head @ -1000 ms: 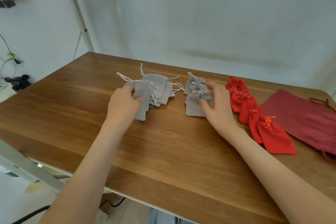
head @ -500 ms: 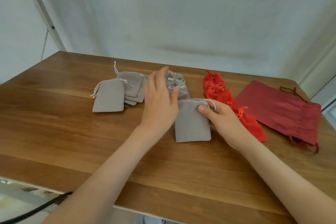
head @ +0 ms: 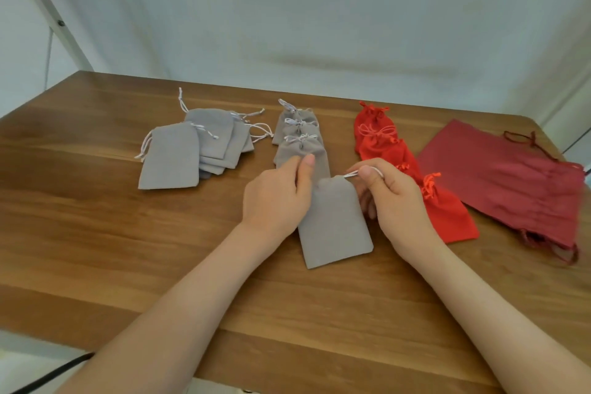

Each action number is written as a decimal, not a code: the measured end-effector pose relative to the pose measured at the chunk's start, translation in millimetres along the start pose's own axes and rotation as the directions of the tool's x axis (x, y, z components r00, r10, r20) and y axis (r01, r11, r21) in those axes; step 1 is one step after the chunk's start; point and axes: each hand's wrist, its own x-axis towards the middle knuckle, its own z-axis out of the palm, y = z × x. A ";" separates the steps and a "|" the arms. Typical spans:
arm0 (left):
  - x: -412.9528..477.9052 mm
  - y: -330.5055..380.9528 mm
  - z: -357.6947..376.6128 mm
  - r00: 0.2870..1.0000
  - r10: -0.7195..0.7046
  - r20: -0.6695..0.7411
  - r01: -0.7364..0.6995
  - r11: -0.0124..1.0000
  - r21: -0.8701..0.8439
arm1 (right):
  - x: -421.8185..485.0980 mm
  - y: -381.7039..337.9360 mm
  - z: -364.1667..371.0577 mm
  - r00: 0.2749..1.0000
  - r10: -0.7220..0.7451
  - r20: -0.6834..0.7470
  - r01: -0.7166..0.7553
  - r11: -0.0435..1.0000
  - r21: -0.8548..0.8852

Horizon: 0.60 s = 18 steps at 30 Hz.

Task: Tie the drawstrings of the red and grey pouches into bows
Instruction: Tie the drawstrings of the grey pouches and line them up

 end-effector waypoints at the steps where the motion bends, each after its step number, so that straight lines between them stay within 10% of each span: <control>1: 0.1 0.3 -1.3 1.000 -0.016 -0.019 0.014 0.998 -0.066 | -0.3 -1.3 -1.6 0.999 0.013 -0.041 -0.012 0.999 0.042; 12: -8.8 -2.9 -8.2 0.985 0.168 0.034 -0.157 0.966 -0.205 | -4.1 -9.4 -13.2 0.948 0.078 -0.309 -0.056 0.995 0.078; 18: -8.1 -4.3 -11.2 0.970 0.233 0.064 -0.211 0.945 -0.251 | 3.5 -17.7 -16.9 0.993 -0.095 -0.072 0.104 0.987 0.123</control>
